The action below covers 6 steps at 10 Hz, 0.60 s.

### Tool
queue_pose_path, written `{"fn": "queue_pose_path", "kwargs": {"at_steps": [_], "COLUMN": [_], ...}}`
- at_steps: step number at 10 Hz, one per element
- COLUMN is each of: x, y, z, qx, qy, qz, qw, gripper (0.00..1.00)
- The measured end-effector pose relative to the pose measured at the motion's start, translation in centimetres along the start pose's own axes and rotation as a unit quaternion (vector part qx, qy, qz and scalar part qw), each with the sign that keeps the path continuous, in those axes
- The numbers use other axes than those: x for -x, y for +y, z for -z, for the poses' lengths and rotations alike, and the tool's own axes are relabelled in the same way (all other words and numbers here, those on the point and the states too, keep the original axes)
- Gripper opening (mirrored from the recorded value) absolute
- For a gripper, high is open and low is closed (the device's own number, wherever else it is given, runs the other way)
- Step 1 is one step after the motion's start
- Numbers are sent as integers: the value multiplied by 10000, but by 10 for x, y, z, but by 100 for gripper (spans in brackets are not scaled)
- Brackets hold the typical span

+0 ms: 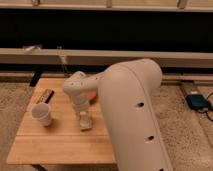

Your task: Wipe the white sponge on the table

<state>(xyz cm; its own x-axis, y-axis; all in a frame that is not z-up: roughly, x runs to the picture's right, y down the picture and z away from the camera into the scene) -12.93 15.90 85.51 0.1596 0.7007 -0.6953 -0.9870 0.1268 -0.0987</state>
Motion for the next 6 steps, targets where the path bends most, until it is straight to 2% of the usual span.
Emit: {"fn": "queue_pose_path", "kwargs": {"at_steps": [6], "x": [16], "y": [-27], "z": [-6], "qx": [-85], "qy": [68], "qz": [-466], "qw": [9989], "gripper": [0]}}
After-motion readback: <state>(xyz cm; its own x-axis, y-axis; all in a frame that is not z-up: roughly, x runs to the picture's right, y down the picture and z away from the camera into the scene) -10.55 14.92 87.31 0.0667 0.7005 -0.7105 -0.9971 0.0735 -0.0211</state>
